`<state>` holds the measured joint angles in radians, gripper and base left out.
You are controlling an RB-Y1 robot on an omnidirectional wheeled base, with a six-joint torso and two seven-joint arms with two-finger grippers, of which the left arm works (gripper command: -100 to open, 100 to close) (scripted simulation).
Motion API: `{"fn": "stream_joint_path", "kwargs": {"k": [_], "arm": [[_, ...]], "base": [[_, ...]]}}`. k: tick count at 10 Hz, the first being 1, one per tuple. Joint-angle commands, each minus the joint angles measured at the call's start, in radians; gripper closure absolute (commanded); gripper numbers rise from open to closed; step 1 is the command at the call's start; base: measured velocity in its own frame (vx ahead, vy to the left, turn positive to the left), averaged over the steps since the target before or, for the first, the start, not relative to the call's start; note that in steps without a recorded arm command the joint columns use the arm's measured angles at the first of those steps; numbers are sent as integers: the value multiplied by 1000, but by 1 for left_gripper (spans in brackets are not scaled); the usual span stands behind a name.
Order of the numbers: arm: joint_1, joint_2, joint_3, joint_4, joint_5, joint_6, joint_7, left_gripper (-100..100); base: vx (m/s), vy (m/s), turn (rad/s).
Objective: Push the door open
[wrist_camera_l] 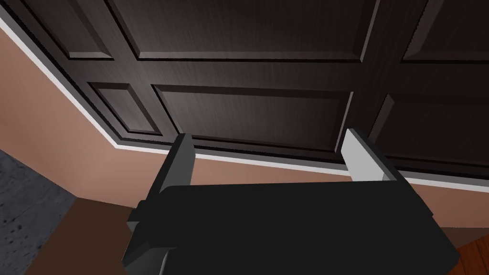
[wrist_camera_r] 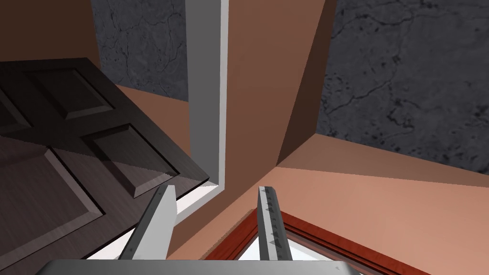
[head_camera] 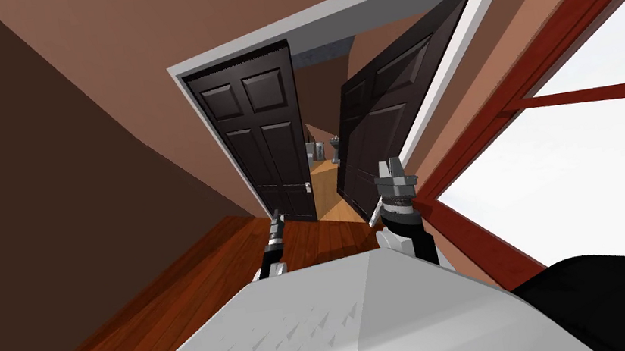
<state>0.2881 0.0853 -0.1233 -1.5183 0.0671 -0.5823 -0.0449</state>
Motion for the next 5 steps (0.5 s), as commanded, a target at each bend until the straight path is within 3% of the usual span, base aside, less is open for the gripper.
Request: {"fn": "stream_joint_path", "kwargs": {"k": [1, 5], "arm": [[-10, 2, -6, 40, -1, -13, 4, -100], [-36, 0, -22, 133, -4, -38, 9, -100]], "base": [[104, -22, -67], [112, -20, -56]]}}
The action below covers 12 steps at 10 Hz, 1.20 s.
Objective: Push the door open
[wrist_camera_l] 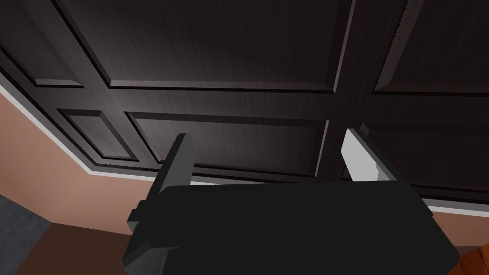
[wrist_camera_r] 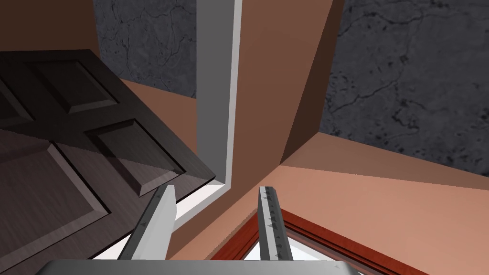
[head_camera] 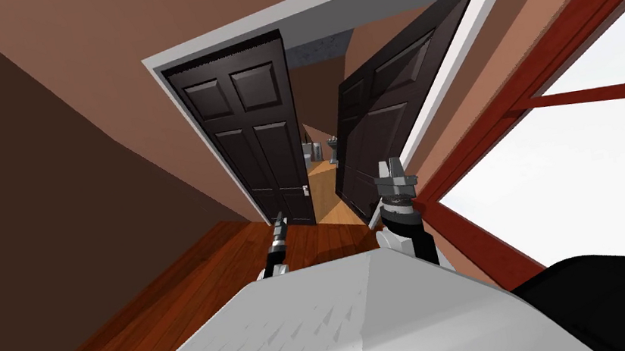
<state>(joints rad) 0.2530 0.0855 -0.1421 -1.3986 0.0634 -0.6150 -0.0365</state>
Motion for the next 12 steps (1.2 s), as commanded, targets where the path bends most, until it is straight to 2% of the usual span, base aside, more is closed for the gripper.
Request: {"fn": "stream_joint_path", "kwargs": {"k": [1, 12], "arm": [[-7, -1, -7, 36, -2, -12, 3, -100], [-68, -13, -45, 256, -10, -72, 16, -100]], "base": [[106, -25, -61], [104, -16, -49]]}}
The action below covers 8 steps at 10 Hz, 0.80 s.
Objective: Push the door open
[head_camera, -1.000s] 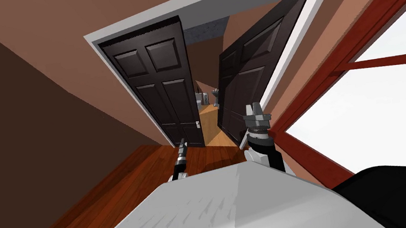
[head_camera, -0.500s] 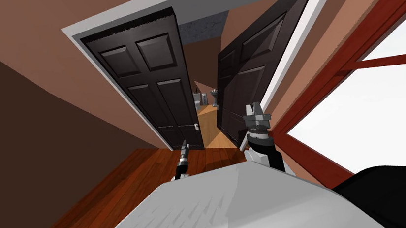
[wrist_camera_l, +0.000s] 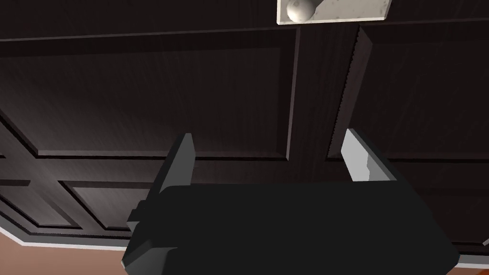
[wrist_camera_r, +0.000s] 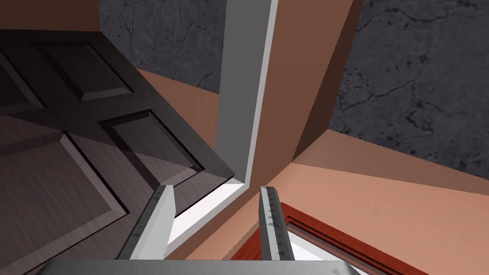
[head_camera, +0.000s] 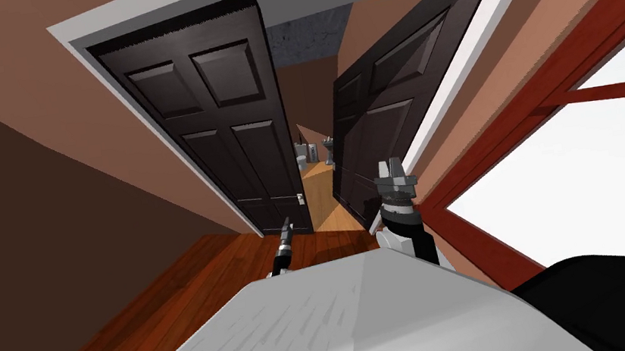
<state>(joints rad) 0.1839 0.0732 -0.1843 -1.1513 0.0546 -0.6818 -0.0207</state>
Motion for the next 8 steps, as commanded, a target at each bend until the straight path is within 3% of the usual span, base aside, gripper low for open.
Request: {"fn": "stream_joint_path", "kwargs": {"k": [1, 2, 5, 8], "arm": [[-9, -4, -9, 43, -2, -14, 3, -100], [-9, -4, -9, 43, -2, -14, 3, -100], [-28, -12, -20, 111, -4, -33, 7, -100], [-38, -17, -26, 148, -6, -43, 10, -100]], "base": [[139, 12, -82], [110, 3, -25], [115, -8, -48], [124, 6, -30]]}}
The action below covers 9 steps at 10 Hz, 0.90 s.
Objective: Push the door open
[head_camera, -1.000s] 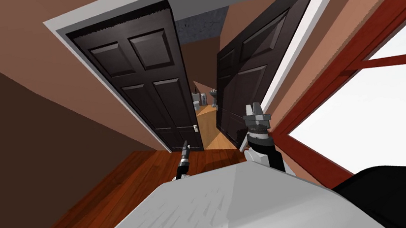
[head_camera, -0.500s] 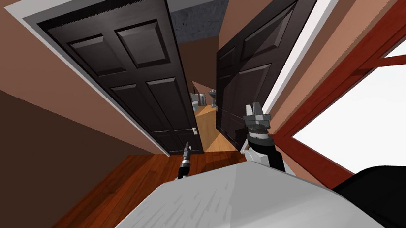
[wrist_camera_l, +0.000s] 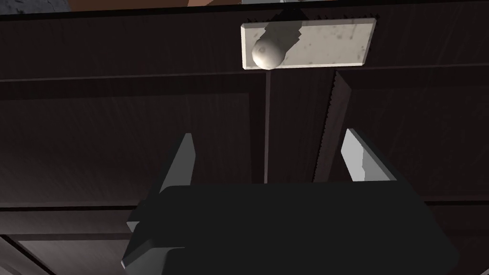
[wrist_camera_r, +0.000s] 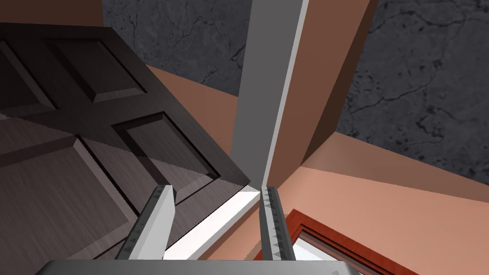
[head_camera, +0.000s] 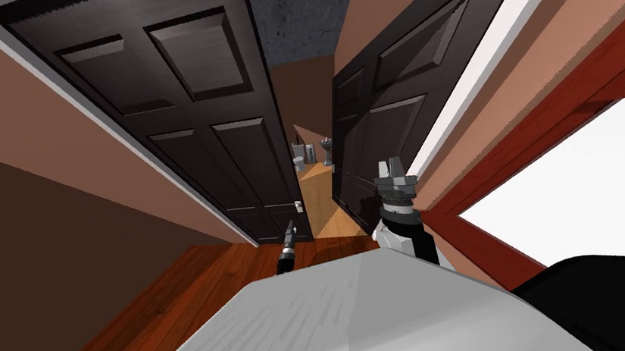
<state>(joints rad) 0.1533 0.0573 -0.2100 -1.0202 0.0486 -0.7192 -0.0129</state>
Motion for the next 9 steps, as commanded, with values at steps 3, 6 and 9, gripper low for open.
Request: {"fn": "stream_joint_path", "kwargs": {"k": [3, 6, 9], "arm": [[-11, -5, -4, 36, -1, -11, 1, -100], [-30, 2, 7, 55, 2, -11, 0, -100], [-45, -3, 17, 69, 4, -8, -2, -100]], "base": [[95, 8, -23], [175, -22, -23], [182, -17, -23]]}}
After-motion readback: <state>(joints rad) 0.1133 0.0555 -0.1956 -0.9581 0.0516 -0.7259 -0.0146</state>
